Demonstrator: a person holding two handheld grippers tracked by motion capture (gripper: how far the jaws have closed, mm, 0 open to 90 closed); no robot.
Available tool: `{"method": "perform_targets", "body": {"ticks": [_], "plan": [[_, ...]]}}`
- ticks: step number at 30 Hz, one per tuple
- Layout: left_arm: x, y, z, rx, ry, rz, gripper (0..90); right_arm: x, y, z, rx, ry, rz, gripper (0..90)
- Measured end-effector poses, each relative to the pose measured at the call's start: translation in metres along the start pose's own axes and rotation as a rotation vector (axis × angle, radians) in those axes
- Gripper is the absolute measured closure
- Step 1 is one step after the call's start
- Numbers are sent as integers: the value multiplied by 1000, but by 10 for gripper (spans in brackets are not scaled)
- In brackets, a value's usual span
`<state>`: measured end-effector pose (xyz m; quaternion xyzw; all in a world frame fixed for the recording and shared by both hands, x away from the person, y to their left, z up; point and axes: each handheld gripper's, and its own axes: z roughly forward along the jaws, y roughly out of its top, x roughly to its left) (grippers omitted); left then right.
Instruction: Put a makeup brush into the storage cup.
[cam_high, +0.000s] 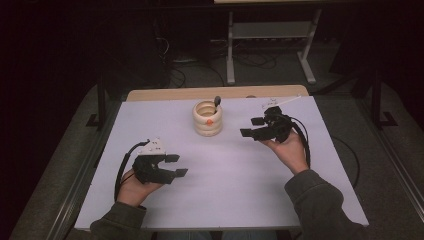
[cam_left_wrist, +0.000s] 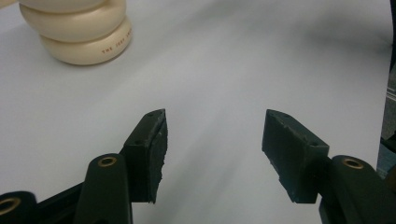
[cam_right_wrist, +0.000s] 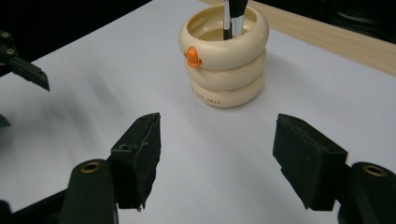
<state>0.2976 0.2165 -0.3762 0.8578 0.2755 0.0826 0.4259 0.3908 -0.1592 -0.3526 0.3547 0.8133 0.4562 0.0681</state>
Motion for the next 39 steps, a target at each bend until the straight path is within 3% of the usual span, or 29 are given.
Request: {"method": "perform_targets", "body": {"ticks": [18, 29, 32, 39], "plan": [[1, -1, 1, 9, 11, -5, 355, 1, -24, -11, -3, 9, 15, 255], [0, -2, 1, 8, 17, -6, 336, 6, -37, -21, -29, 25, 18, 254], [0, -2, 0, -3, 20, -15, 327, 9, -41, -23, -46, 23, -1, 254], [-1, -4, -1, -13, 38, -23, 293, 11, -53, -33, -67, 22, 14, 250]]}}
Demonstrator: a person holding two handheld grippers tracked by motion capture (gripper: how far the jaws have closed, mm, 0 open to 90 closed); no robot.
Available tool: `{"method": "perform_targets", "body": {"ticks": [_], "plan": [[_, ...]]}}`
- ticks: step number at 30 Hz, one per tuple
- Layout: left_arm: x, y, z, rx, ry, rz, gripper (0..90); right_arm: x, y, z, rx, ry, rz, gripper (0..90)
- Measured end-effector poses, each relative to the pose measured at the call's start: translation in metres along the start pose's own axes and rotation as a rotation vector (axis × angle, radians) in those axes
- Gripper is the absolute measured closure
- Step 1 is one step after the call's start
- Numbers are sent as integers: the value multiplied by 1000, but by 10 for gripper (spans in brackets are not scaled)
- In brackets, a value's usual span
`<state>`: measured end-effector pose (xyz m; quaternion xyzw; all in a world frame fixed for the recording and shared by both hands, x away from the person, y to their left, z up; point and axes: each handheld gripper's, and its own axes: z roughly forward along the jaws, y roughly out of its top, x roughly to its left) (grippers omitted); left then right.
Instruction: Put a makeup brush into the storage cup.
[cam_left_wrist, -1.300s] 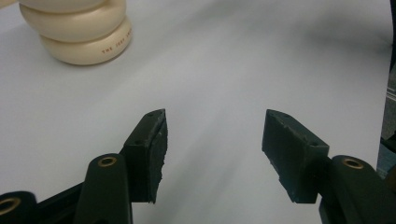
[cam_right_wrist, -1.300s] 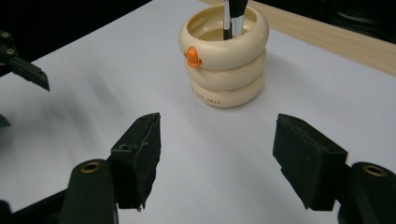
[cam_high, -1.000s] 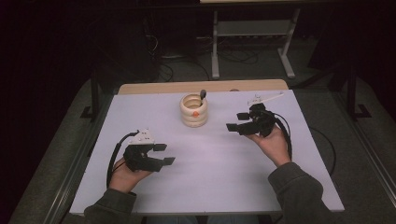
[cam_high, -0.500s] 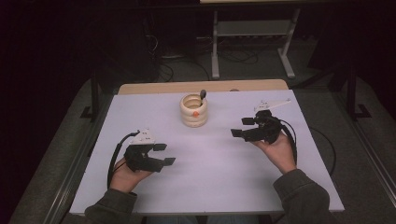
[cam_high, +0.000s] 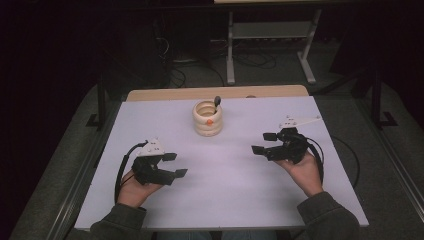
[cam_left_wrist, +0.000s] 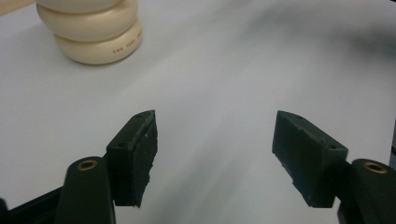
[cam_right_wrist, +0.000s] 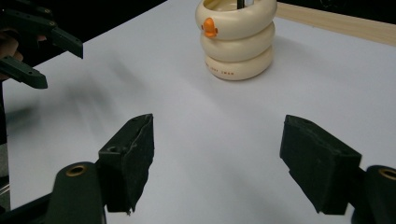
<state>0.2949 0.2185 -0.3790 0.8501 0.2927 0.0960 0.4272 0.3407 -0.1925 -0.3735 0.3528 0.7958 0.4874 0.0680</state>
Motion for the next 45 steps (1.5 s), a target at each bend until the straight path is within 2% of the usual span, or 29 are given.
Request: {"method": "perform_targets", "body": {"ticks": [7, 20, 28, 29, 30, 32, 35, 45], "plan": [[-1, -2, -3, 14, 26, 12, 280, 2, -11, -6, 4, -17, 12, 230], [3, -9, -13, 2, 62, -3, 238, 2, -33, -12, 15, -44, 10, 199], [3, -17, -17, -2, 63, -17, 230, 3, -41, -16, 23, -57, 28, 184], [3, -17, -18, 4, 65, -5, 230, 3, -42, -17, 20, -60, 19, 184], [3, -18, -18, -2, 64, -17, 230, 3, -42, -17, 23, -62, 24, 184], [3, -20, -19, 5, 66, -7, 229, 3, -44, -18, 18, -63, 19, 185], [2, -22, -18, -3, 66, -18, 229, 2, -47, -19, 23, -66, 30, 185], [2, -29, -19, -4, 66, -15, 225, -1, -58, -24, 33, -71, 38, 184]]}}
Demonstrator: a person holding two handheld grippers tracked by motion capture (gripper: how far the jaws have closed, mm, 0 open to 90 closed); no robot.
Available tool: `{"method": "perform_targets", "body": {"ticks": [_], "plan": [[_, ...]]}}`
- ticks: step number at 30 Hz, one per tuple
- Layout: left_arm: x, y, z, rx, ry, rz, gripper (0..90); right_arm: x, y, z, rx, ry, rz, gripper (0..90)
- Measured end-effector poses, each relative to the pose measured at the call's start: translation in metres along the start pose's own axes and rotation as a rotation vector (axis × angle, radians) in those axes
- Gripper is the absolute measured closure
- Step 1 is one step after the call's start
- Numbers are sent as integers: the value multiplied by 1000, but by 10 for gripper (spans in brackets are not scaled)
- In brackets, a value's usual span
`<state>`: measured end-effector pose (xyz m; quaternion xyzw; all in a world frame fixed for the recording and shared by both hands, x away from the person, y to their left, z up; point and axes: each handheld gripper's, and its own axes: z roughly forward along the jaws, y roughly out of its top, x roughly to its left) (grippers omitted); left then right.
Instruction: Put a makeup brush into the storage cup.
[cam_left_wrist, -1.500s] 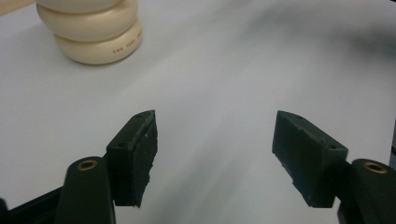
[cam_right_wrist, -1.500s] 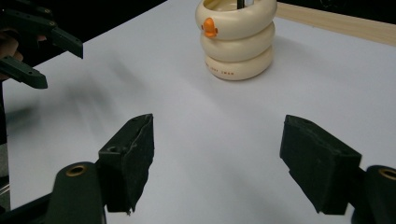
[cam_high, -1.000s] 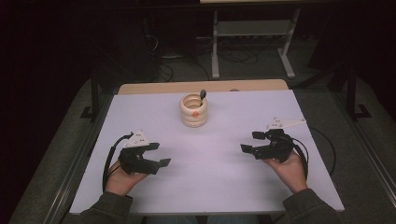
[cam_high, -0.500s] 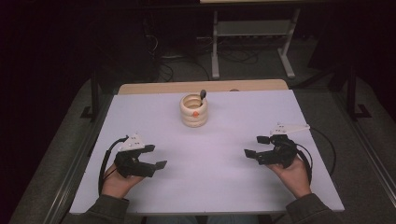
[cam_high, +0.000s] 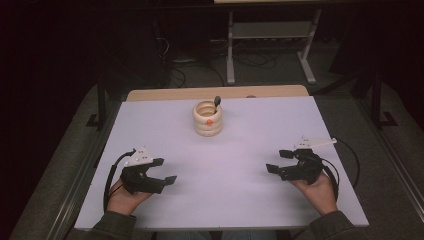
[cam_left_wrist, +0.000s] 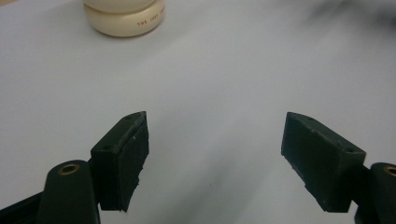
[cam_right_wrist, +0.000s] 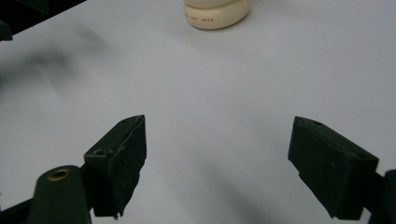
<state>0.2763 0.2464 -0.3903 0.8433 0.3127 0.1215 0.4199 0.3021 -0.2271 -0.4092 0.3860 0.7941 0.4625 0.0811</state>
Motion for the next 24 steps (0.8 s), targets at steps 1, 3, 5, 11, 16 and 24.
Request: {"method": "perform_targets", "body": {"ticks": [1, 3, 5, 11, 16, 24], "plan": [[0, -1, 0, -2, 1, -5, 225, 0, -2, -1, 3, 0, 11, 185], [0, -2, -1, 3, 3, 1, 225, 0, -5, -2, -1, -5, 5, 186], [0, -4, 0, 2, 0, -3, 223, -1, -7, -3, 0, -7, 9, 186], [-1, -8, 1, 15, -2, -3, 217, 0, -11, -4, -5, -8, 13, 185], [-2, -11, 1, 13, -2, -7, 215, -1, -16, -5, -5, -6, 21, 185], [-3, -16, 2, 17, -7, -4, 215, 0, -24, -7, -8, -5, 25, 183]]}}
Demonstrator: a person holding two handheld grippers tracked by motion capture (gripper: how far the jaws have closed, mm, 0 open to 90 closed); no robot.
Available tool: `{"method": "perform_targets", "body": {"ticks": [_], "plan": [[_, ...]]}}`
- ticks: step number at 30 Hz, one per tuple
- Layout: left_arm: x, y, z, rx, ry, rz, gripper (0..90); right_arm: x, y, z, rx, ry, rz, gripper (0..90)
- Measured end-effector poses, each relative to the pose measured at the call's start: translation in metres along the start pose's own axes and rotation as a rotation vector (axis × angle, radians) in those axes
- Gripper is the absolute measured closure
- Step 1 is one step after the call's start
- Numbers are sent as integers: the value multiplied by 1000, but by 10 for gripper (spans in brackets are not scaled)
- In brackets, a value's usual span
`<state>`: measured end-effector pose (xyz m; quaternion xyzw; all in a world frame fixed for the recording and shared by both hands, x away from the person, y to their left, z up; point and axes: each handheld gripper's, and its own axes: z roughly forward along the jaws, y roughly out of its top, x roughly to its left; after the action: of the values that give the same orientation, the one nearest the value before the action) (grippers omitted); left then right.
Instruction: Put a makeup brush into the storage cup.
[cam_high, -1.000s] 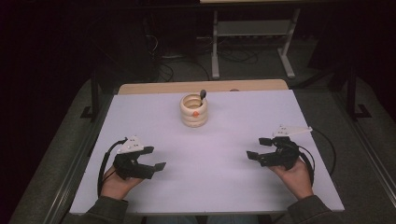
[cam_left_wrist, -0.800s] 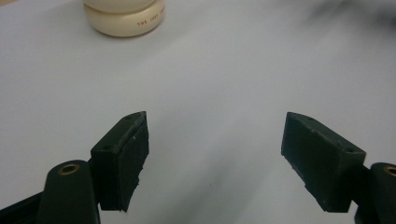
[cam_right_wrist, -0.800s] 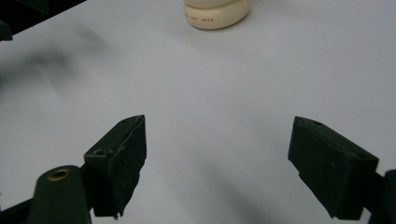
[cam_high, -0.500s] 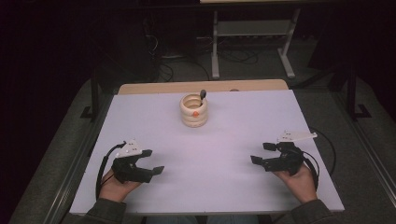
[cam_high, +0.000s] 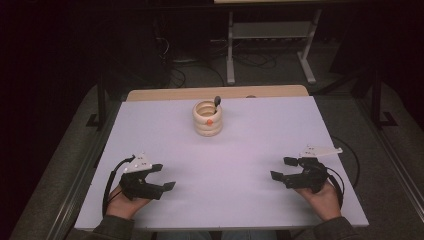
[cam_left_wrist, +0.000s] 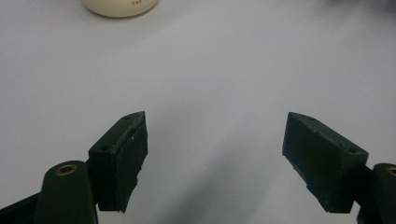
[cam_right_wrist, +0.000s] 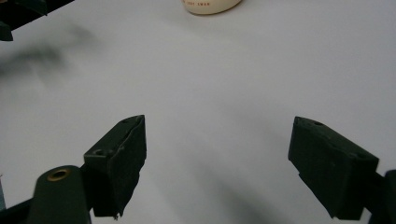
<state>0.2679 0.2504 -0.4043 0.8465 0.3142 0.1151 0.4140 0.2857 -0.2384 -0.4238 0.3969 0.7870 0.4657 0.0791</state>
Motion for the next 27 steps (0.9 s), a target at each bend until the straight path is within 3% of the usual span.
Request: {"method": "perform_targets", "body": {"ticks": [27], "plan": [[1, -14, 2, -10, -22, -34, 192, 4, -12, -8, -27, -25, -5, 176]]}}
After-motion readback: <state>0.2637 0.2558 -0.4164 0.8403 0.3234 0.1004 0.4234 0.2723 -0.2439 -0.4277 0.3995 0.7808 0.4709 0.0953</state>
